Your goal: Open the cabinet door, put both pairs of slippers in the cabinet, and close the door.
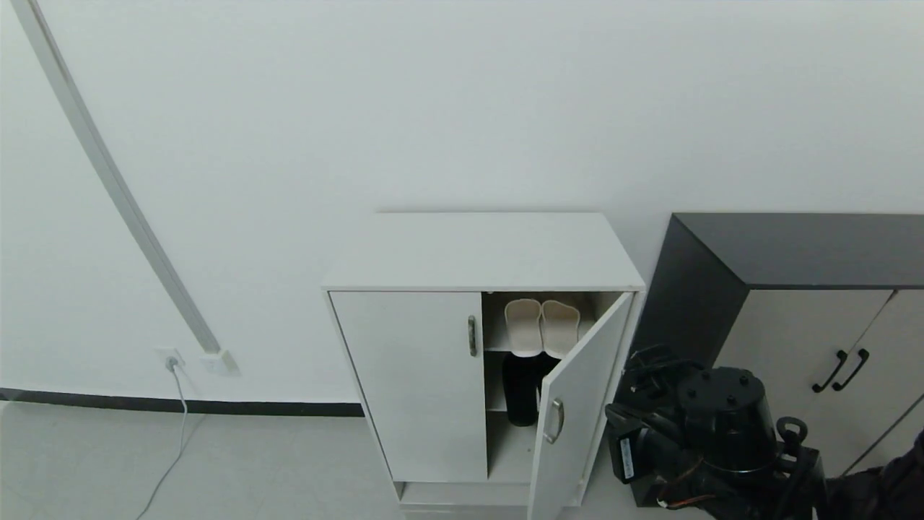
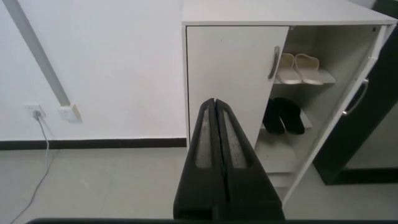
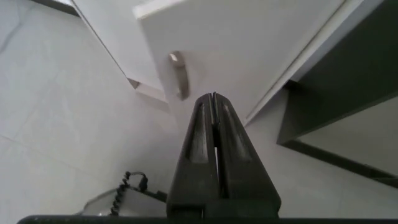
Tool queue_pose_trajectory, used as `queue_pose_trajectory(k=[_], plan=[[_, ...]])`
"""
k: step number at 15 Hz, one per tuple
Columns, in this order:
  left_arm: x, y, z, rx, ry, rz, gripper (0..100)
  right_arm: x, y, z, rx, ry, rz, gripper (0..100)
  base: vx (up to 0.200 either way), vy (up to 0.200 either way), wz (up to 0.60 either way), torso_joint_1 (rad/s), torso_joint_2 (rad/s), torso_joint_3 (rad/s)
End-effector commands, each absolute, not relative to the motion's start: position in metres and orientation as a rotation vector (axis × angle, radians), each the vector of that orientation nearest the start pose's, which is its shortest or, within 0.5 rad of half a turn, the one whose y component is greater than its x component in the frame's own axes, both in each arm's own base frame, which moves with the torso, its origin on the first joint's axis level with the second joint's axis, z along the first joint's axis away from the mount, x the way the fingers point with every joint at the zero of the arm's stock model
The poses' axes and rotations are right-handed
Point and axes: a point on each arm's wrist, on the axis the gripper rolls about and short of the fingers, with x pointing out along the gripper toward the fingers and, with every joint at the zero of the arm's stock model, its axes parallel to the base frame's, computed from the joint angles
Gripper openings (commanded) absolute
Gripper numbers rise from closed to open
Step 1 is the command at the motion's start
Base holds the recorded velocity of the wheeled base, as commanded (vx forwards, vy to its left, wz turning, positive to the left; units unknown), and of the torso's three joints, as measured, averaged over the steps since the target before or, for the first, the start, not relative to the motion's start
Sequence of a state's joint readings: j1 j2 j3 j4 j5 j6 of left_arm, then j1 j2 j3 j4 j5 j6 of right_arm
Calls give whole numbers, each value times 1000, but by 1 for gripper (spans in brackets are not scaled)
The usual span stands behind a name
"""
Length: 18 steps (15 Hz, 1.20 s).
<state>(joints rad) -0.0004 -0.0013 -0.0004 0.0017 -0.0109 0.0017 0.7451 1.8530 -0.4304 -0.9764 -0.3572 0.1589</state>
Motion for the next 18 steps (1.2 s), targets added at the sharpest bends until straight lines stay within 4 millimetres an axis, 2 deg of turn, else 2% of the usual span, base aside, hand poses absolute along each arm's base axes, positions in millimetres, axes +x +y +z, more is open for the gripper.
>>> queue_pose_trajectory(k=[1,5,10,12,18], plan=[[-23,0,75,2,2,-11,0,202,175,78,-88,426,347,0,0,0,0,0,0,0],[-23,0,76,3,0,-11,0,212,185,76,-77,420,360,0,0,0,0,0,0,0],[-23,0,75,3,2,-11,0,246,205,53,-44,382,352,0,0,0,0,0,0,0],[-23,0,75,3,2,-11,0,258,205,46,-30,356,346,0,0,0,0,0,0,0],[-23,0,75,3,2,-11,0,292,213,51,16,296,366,0,0,0,0,0,0,0]])
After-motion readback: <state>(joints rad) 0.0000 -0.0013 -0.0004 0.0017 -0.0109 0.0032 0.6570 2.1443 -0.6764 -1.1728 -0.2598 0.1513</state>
